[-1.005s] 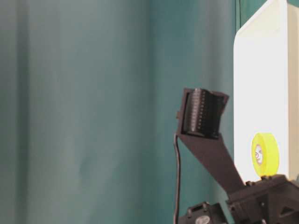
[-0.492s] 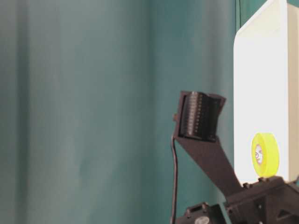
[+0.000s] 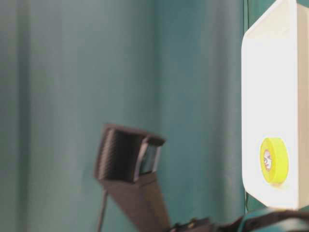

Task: Put the tape into the white case with the left arm.
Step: 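Lift the teal roll into the white case and release it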

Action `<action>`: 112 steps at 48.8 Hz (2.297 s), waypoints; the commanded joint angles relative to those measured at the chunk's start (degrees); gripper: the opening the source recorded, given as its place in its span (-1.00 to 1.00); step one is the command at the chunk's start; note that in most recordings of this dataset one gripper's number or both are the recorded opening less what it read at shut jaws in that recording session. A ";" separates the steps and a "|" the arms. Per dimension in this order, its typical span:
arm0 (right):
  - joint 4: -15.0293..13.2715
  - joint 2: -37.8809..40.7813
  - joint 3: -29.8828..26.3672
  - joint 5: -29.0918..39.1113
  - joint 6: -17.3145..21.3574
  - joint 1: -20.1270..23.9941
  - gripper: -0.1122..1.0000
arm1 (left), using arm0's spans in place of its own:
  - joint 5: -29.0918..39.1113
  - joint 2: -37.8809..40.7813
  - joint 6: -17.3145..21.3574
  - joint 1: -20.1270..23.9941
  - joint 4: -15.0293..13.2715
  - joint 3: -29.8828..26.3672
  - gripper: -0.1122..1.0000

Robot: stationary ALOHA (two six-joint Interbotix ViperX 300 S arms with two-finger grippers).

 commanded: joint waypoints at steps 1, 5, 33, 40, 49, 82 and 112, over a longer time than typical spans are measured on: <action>-0.09 0.26 -0.53 -0.62 0.09 -0.09 -0.97 | 1.93 -3.16 0.00 0.00 0.00 -0.70 -0.35; -0.09 0.26 -0.53 -0.62 0.00 -0.09 -0.97 | 3.25 -3.87 0.00 0.09 0.00 -0.70 -0.35; -0.09 0.35 -0.44 -0.62 0.09 -0.09 -0.97 | 3.60 -5.10 2.55 8.17 0.09 0.79 -0.35; -0.18 0.26 -0.53 -0.62 0.09 -0.09 -0.97 | 3.69 -5.54 7.21 12.92 0.09 0.62 -0.35; -0.09 0.26 -0.53 -0.53 0.09 -0.09 -0.97 | 3.69 -5.89 13.54 20.48 0.09 0.26 -0.35; -0.09 0.35 -0.35 -0.62 0.09 -0.09 -0.97 | -0.44 -3.08 26.37 35.51 0.09 0.26 -0.35; -0.09 0.26 -0.44 -0.62 0.09 -0.09 -0.97 | -2.02 -2.29 26.89 35.60 0.09 2.29 -0.33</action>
